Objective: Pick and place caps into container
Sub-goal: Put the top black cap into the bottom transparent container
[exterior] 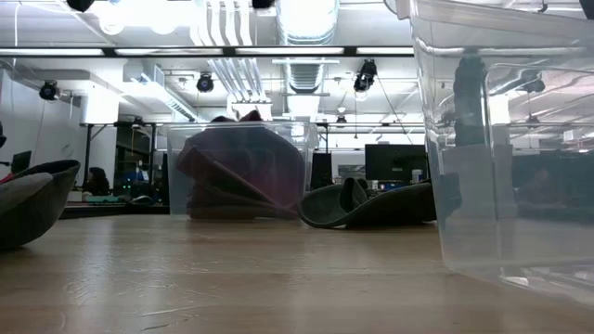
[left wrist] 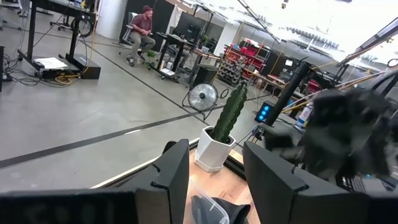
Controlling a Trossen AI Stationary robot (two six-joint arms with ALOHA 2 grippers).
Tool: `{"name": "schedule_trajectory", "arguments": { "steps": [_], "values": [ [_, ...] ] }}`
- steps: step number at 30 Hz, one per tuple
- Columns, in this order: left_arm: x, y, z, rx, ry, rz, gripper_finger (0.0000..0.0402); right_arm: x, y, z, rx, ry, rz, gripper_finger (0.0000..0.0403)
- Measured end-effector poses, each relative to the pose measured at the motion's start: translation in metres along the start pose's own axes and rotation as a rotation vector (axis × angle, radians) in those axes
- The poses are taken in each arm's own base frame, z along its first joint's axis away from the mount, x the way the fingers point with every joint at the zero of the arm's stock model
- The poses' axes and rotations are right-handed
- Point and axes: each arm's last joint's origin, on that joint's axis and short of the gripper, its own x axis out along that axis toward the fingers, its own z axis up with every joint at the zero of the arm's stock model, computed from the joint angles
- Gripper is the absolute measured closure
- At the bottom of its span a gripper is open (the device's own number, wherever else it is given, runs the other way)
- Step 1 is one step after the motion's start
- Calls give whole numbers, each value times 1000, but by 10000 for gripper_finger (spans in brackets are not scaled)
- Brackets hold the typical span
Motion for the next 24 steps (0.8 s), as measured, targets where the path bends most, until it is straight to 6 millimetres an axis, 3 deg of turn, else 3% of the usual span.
{"name": "schedule_trajectory", "arguments": {
  "steps": [7, 14, 18, 24],
  "values": [
    [0, 0, 0, -1, 0, 1, 257, -35, -16, -28, 278, 57, -67, 344],
    [0, 0, 0, 3, 1, 1, 257, -99, -16, -37, 434, 55, -194, 344],
    [0, 0, 0, 4, 1, 1, 257, -141, -17, -39, 564, 55, -354, 344],
    [1, 0, 0, 6, 3, 2, 257, -200, -24, -40, 779, 159, -735, 342]
  ]
}}
